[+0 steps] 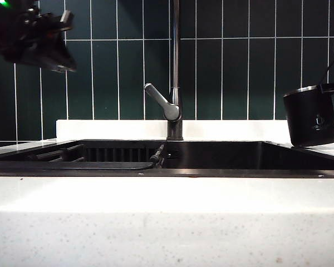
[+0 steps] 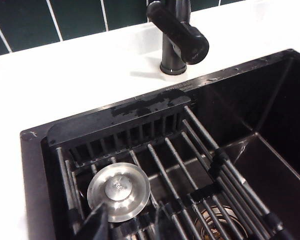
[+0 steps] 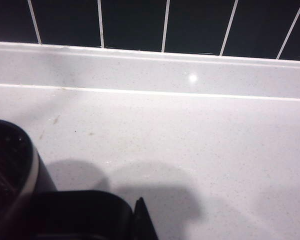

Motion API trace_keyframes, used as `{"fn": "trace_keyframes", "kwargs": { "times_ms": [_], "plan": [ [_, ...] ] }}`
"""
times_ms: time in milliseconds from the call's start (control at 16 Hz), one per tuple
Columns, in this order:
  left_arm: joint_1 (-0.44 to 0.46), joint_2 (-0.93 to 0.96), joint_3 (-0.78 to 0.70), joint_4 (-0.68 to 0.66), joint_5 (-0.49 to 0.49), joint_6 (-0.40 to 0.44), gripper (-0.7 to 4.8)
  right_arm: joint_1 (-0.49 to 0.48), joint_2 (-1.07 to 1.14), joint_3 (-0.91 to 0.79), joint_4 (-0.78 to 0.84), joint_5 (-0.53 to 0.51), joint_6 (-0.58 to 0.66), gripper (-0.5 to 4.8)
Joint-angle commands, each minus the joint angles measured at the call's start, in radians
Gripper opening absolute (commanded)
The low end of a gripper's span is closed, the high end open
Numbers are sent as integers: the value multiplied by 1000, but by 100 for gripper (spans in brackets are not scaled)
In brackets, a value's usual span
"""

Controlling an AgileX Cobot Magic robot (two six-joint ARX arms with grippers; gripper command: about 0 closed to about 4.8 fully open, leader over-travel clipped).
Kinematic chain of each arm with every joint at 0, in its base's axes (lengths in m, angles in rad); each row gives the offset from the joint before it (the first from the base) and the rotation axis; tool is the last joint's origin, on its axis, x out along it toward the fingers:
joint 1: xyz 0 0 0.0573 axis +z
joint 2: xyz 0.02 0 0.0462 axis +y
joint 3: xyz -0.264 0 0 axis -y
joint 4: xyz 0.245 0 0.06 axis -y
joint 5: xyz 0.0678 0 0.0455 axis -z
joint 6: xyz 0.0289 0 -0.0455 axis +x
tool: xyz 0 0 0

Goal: Pick up the mug next to the sink, go to the faucet to get some water, pour the water into the sink, and finally put the mug back to its place.

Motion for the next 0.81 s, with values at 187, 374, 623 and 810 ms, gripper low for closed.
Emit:
{"fn": "trace_keyframes", "kwargs": {
  "times_ms": [187,374,623,810],
  "plan": [
    [0,-62,-56,46,2,-2,121,2,-5,-5,-87,24,-2,103],
    [0,-77,-56,50,6,-2,121,2,-22,-5,-116,31,-2,108],
    [0,-101,-56,46,8,-2,121,2,-111,-5,-175,50,-2,109],
    [0,-113,-56,14,16,-3,121,2,-170,-5,-238,50,-2,108]
  ]
}}
